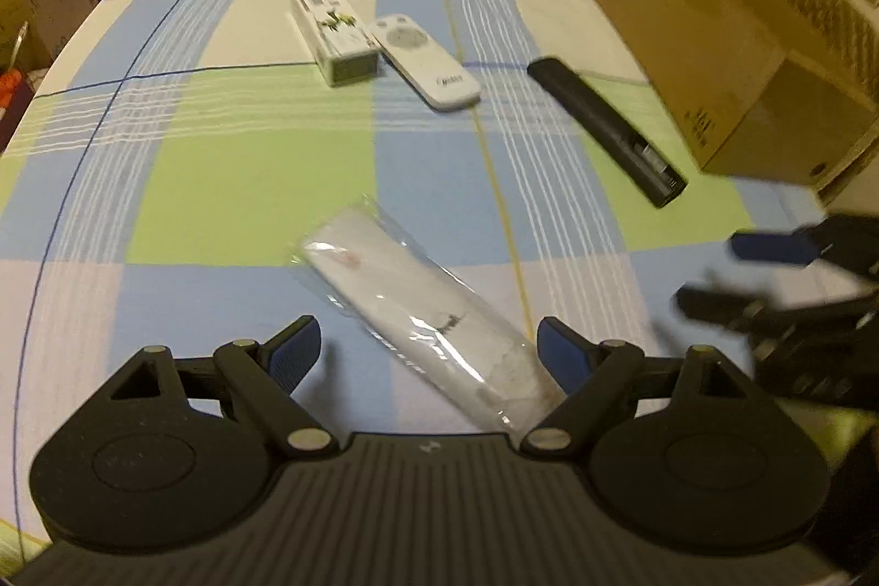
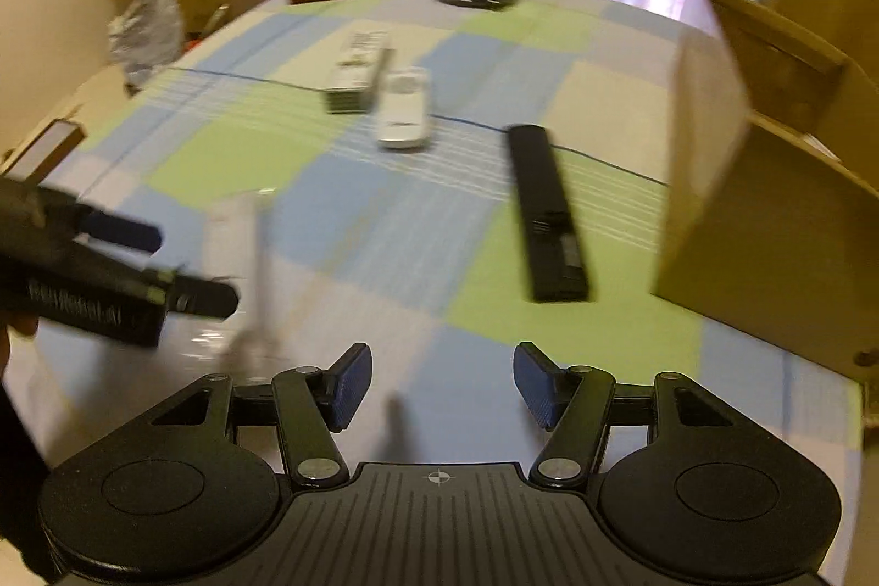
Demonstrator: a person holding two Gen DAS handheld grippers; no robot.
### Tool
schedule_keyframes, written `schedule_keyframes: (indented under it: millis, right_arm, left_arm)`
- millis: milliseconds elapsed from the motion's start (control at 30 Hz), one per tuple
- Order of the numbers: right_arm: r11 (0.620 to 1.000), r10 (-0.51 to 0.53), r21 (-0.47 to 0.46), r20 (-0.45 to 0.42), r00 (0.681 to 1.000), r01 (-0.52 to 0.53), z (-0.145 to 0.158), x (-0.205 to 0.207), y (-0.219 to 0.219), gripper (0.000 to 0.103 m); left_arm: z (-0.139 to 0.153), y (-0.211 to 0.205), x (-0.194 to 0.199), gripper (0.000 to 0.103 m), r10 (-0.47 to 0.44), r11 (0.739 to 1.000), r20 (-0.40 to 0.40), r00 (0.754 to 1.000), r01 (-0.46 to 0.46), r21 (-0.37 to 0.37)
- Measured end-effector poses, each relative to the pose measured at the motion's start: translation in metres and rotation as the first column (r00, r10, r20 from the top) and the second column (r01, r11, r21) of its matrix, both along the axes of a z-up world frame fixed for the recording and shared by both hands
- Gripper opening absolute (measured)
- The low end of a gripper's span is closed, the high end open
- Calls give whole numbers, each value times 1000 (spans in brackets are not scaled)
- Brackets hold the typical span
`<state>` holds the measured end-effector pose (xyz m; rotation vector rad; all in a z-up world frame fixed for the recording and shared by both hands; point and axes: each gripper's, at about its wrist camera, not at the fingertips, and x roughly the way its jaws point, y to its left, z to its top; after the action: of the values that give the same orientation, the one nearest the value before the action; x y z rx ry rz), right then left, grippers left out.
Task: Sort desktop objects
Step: 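Grasp the plastic-wrapped white item with the left tool while the right tool moves toward the black remote, then grasp the black remote with the right tool while the left tool lifts the wrapped item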
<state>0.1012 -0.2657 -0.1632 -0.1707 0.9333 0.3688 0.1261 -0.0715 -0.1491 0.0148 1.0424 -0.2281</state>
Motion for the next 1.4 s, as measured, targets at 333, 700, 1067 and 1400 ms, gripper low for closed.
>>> schedule_keyframes:
  millis: [333,700,1067,1400]
  right_arm:
    - [999,9,-34,48,999,-7,-5,22,-11,61]
    - [984,-11,-177,92,996,27,-37,74,7,61]
    - [992,-126,-28,-46,991,125,-25,37,-2,38]
    - [998,-59,-9,-101,993,58,-13,-23,-1,38]
  left_arm:
    - [-12,5,3,50,-75,995,0,997,75,72]
    - [-5,27,1,57,-90,994,28,996,88,68]
    - [-7,18,-3,39,-168,980,25,985,164,114]
    - [-1,20,-14,45,-172,980,29,985,168,111]
